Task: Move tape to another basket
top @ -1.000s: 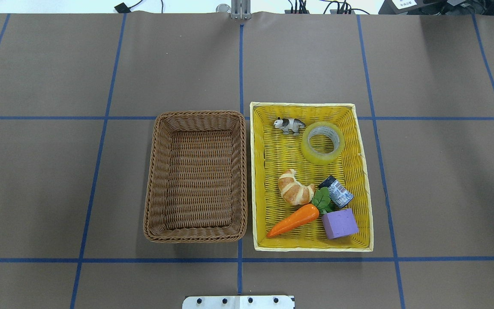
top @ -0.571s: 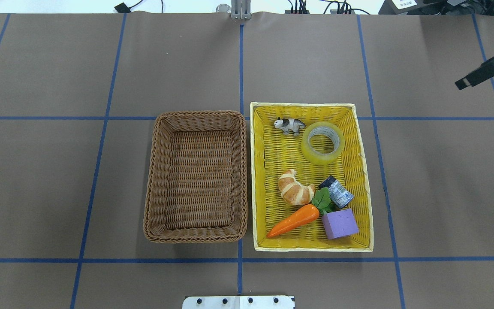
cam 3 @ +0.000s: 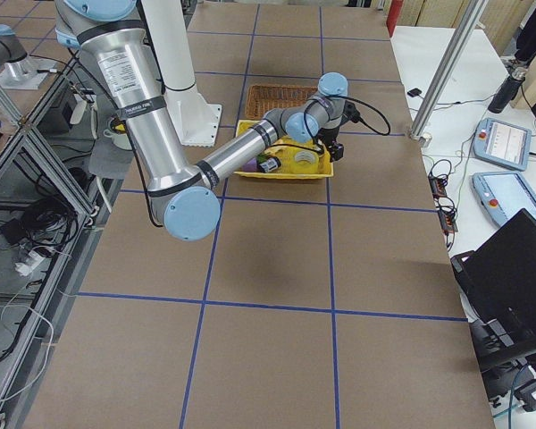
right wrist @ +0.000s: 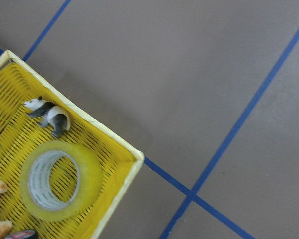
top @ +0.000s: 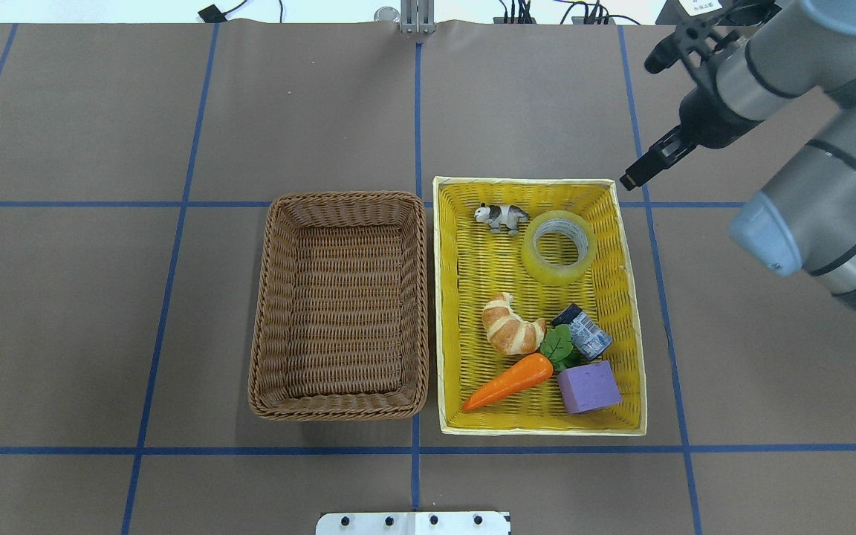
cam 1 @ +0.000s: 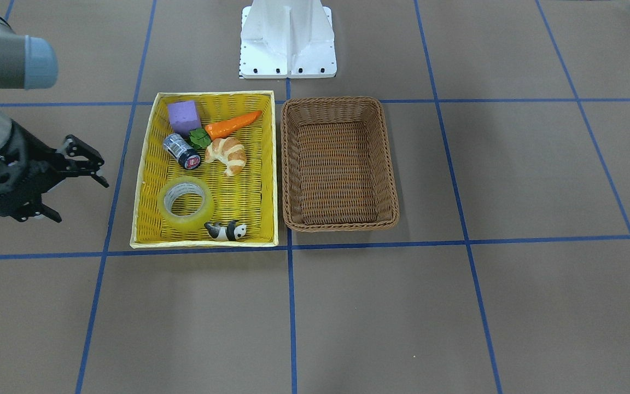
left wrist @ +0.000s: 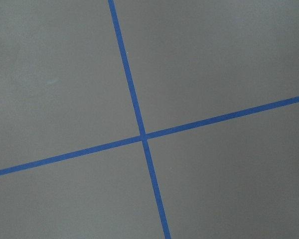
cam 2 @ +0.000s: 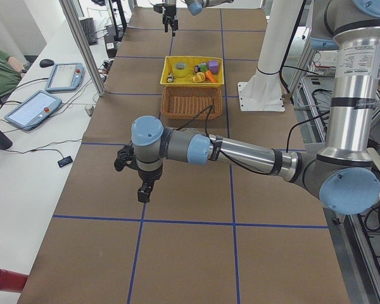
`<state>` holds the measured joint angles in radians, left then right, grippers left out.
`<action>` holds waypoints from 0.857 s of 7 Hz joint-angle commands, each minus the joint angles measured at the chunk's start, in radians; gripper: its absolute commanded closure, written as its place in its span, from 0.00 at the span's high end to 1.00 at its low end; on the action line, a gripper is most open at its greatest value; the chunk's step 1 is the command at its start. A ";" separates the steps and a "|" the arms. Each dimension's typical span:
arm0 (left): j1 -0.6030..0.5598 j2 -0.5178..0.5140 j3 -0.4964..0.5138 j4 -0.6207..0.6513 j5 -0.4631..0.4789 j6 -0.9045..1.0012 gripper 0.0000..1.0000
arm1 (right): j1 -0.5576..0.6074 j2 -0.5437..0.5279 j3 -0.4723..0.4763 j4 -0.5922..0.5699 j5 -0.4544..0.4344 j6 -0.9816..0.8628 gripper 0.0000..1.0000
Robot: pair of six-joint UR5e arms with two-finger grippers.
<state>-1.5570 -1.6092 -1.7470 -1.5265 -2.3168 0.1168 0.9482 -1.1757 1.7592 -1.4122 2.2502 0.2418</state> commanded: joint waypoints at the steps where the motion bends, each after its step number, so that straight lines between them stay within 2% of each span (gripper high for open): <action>1: 0.000 0.000 0.001 0.000 -0.001 -0.002 0.98 | -0.104 0.010 -0.023 -0.002 -0.076 0.004 1.00; 3: 0.000 0.000 0.003 -0.001 -0.001 0.000 0.98 | -0.124 0.033 -0.059 -0.017 -0.084 0.004 0.99; 5: 0.000 0.000 0.007 -0.001 -0.001 -0.002 0.98 | -0.155 0.060 -0.098 -0.024 -0.158 0.002 0.99; 6: 0.000 -0.001 0.012 -0.001 -0.001 0.000 0.98 | -0.161 0.067 -0.113 -0.022 -0.161 0.002 0.99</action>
<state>-1.5570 -1.6094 -1.7396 -1.5278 -2.3178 0.1159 0.7972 -1.1200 1.6665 -1.4342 2.1069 0.2445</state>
